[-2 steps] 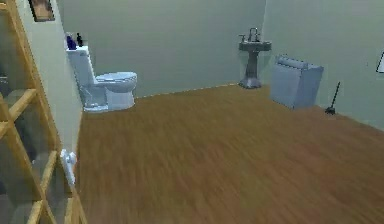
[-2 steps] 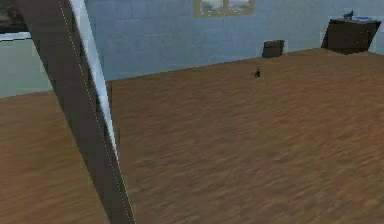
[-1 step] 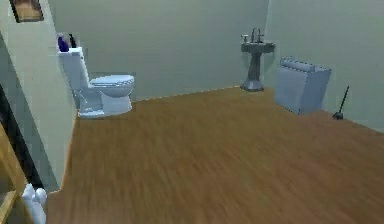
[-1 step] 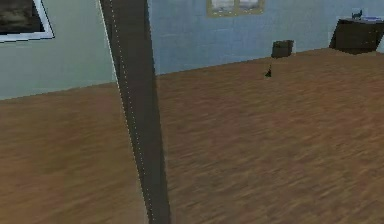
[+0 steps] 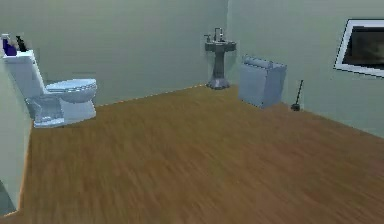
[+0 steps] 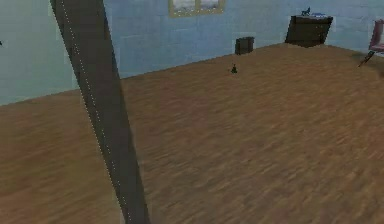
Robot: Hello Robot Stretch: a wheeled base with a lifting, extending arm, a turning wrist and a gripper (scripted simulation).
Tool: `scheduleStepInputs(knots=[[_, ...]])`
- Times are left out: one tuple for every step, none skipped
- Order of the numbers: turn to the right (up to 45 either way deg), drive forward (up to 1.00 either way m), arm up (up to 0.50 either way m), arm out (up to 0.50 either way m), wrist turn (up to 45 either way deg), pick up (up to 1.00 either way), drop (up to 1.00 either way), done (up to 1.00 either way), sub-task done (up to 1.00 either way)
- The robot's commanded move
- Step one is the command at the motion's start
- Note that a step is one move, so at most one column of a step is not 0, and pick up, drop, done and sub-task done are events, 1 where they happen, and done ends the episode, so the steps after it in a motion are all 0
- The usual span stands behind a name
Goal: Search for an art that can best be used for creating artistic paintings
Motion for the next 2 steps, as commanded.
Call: scheduleStepInputs(knots=[[0.0, 0.55, 0.00, 0.00, 0.0, 0.00, 0.00, 0.00, 0.00], [45.0, 0.00, 0.00, 0.00, 0.0, 0.00, 0.00, 0.00, 0.00]])
